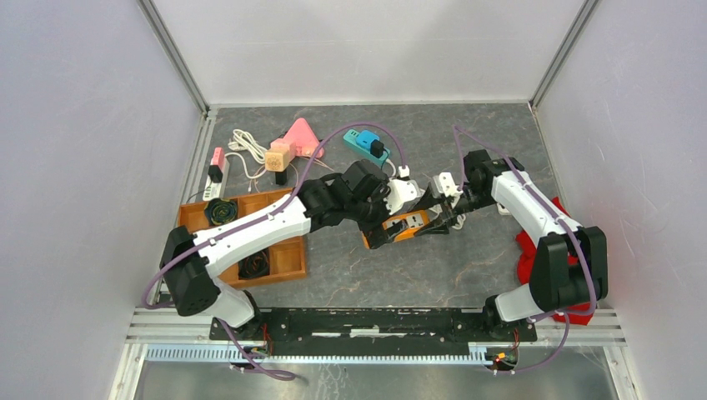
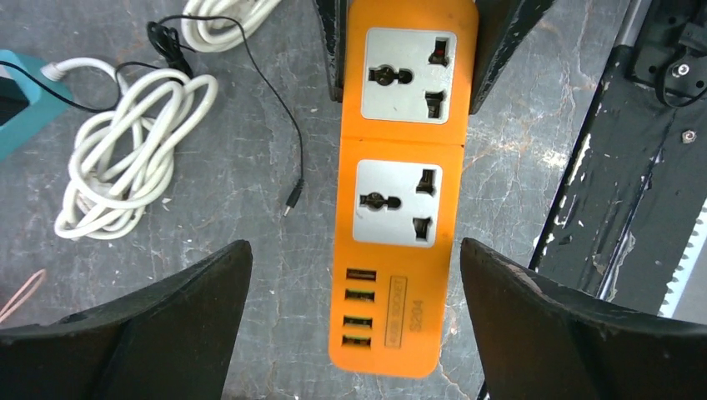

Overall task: Pull the plug off the socket
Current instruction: Place the socket at the corner of the board.

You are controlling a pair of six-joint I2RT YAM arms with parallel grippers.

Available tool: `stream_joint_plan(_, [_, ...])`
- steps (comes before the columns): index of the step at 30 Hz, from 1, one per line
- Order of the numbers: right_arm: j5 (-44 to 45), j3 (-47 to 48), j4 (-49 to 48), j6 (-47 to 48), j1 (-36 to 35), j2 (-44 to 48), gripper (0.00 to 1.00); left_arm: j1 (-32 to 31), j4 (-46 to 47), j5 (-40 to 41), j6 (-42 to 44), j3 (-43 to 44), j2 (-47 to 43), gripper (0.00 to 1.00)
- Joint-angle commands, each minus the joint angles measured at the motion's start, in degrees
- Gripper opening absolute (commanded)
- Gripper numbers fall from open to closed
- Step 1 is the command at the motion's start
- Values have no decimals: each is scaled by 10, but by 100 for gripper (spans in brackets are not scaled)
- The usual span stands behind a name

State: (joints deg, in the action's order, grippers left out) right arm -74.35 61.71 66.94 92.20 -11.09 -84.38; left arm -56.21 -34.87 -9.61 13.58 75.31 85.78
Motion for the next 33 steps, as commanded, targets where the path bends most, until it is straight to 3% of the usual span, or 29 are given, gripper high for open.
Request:
stream_joint_plan(1, [6, 25, -8, -15, 9, -7, 0, 2, 30, 29, 7, -2, -40, 100])
stream_joint_plan(12, [5, 43, -40, -76, 103, 52, 0, 7, 77, 94, -4, -4, -135, 100])
stream_joint_plan(16, [7, 35, -153, -210, 142, 98, 0, 17, 142, 95, -25, -14, -185, 100])
stream_joint_plan(20, [52, 41, -331, -404, 156, 130, 0, 62, 217, 81, -70, -17, -197, 100])
stream_joint_plan(25, [156, 166, -387, -487, 159, 108, 0, 108, 233, 72, -90, 7, -162, 100])
stream_joint_plan(29, [214, 285, -410, -537, 164, 62, 0, 113, 265, 118, -78, -42, -164, 100])
stream_joint_plan(33, [292, 338, -499, -586, 167, 19, 0, 114, 290, 136, -76, -93, -175, 100])
